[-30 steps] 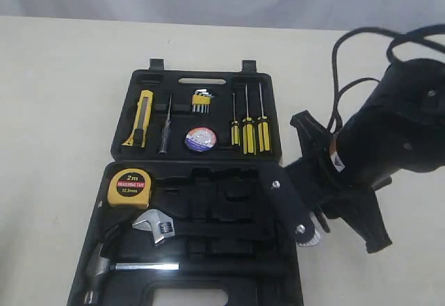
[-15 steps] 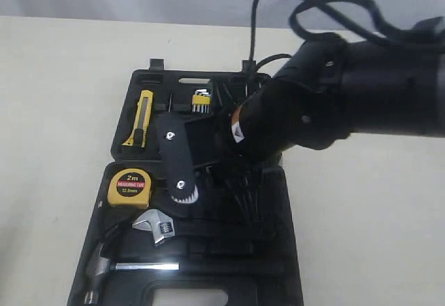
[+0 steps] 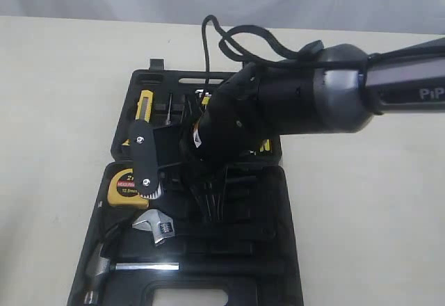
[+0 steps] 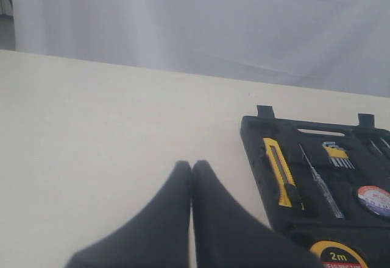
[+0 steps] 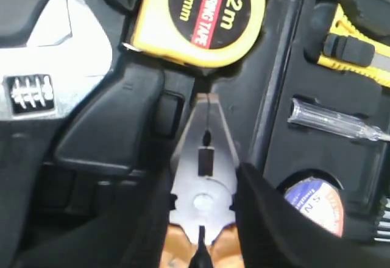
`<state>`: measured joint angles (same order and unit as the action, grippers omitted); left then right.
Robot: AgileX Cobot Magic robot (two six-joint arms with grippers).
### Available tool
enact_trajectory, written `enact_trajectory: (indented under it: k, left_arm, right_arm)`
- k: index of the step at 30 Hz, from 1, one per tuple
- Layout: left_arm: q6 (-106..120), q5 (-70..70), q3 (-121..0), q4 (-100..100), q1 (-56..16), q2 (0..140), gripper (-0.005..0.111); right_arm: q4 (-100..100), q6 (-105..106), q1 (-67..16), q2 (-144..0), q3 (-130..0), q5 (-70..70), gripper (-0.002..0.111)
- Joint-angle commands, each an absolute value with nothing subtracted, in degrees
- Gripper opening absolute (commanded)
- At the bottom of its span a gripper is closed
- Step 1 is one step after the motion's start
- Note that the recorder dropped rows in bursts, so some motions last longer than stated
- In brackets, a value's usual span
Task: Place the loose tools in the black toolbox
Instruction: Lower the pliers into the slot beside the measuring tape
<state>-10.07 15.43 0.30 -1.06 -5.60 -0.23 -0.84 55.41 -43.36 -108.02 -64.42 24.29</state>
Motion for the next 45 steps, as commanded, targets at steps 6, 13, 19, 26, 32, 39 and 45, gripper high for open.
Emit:
enact_trajectory:
  k: [6, 13, 19, 26, 32, 39, 45]
  left_arm:
    - [-10.05, 15.49, 0.00, -1.28, -5.93, 0.00, 0.000]
    - [-10.05, 15.49, 0.00, -1.28, -5.93, 0.00, 0.000]
    - [-10.05, 15.49, 0.00, -0.81, -5.93, 0.00, 0.000]
    - [-10.05, 15.49, 0.00, -0.81, -5.93, 0.00, 0.000]
    - [-10.05, 15.49, 0.00, -0.81, -5.93, 0.00, 0.000]
    - [-10.05, 15.49, 0.00, -0.81, -5.93, 0.00, 0.000]
    - [-10.05, 15.49, 0.00, -0.81, -5.93, 0.00, 0.000]
  right_arm:
    - [5.41, 56.21, -43.52, -108.83, -64.74, 24.45, 0.000]
    - [6.14, 56.36, -43.52, -108.83, -64.74, 29.46, 0.000]
    - [7.94, 56.36, -43.52, -108.83, -64.74, 29.91, 0.000]
    - [10.36, 54.57, -43.52, -108.83, -64.74, 25.97, 0.000]
    - [9.79, 54.20, -43.52, -108.83, -64.74, 28.34, 0.000]
    - [7.42, 52.47, -43.52, -108.83, -64.74, 28.79, 0.064]
    - [7.42, 50.08, -43.52, -108.83, -64.74, 27.07, 0.064]
